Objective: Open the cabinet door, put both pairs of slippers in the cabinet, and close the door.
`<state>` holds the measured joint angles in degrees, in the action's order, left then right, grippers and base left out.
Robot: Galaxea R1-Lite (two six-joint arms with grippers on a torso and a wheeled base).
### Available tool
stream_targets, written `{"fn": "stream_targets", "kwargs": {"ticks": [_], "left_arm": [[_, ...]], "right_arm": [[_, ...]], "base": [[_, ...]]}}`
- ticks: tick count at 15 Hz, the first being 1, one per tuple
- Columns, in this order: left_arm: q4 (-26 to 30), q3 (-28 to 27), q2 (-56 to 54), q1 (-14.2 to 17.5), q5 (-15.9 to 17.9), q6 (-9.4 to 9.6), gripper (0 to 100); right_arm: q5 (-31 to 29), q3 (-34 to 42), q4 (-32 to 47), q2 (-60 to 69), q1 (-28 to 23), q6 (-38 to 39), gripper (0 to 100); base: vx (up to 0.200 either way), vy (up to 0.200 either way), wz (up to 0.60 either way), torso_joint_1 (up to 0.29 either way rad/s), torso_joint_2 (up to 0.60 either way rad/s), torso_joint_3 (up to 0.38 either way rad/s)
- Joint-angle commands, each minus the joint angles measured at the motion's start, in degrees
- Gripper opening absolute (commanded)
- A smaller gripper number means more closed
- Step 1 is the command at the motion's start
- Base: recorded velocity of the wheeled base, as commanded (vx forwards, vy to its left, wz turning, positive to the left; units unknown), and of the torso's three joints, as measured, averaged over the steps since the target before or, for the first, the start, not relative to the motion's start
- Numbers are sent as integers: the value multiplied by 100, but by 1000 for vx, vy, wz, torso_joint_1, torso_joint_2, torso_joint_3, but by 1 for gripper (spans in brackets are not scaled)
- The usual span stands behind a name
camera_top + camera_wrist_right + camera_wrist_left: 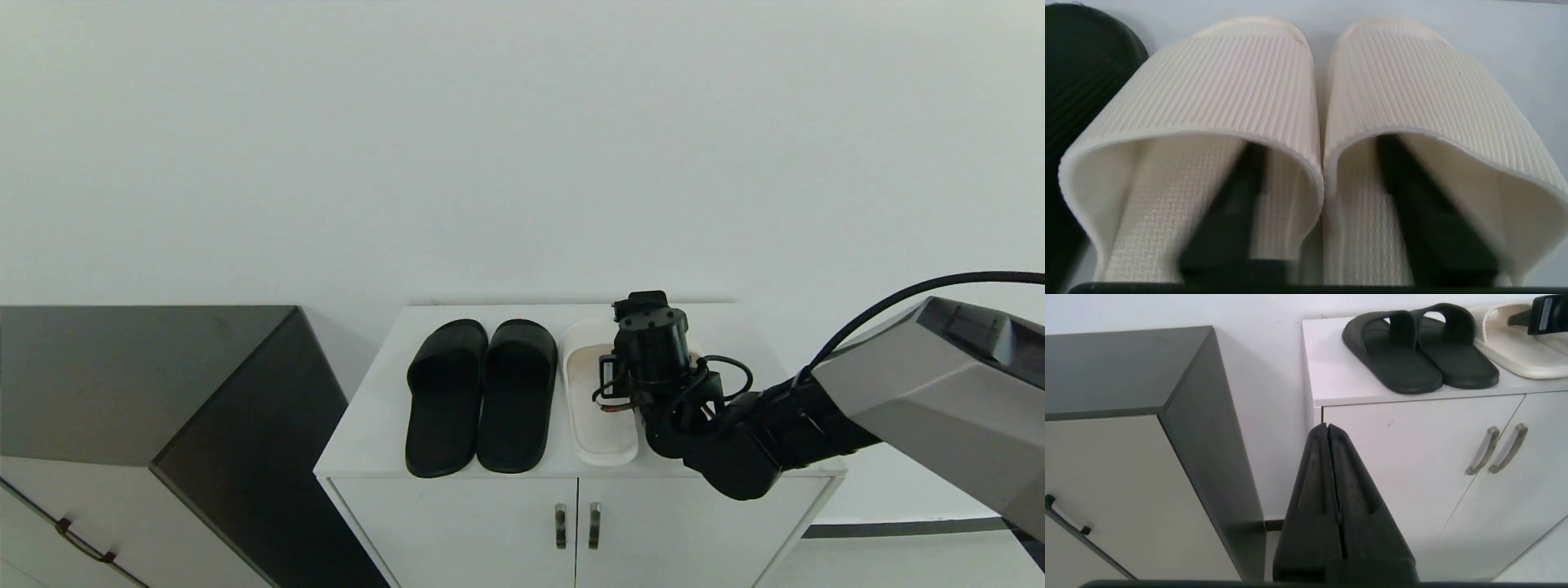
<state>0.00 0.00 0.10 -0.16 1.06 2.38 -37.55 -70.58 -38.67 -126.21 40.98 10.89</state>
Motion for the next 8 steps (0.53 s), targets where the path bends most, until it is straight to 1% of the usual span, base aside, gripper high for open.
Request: {"fn": "stream_targets", "kwargs": {"ticks": [1,5,8], "left_arm": [[0,0,8,-2,-1,0,0],[0,0,8,-2,-1,0,0],[0,0,8,7,-1,8,0]], "right_arm": [[2,-52,8,-44,-12,-8,0],[-42,18,0,105,-3,1,0],[-42,405,0,580,85,1,0]], "base": [[0,0,0,0,0,0],[0,0,0,0,0,0],[0,0,0,0,0,0]]}}
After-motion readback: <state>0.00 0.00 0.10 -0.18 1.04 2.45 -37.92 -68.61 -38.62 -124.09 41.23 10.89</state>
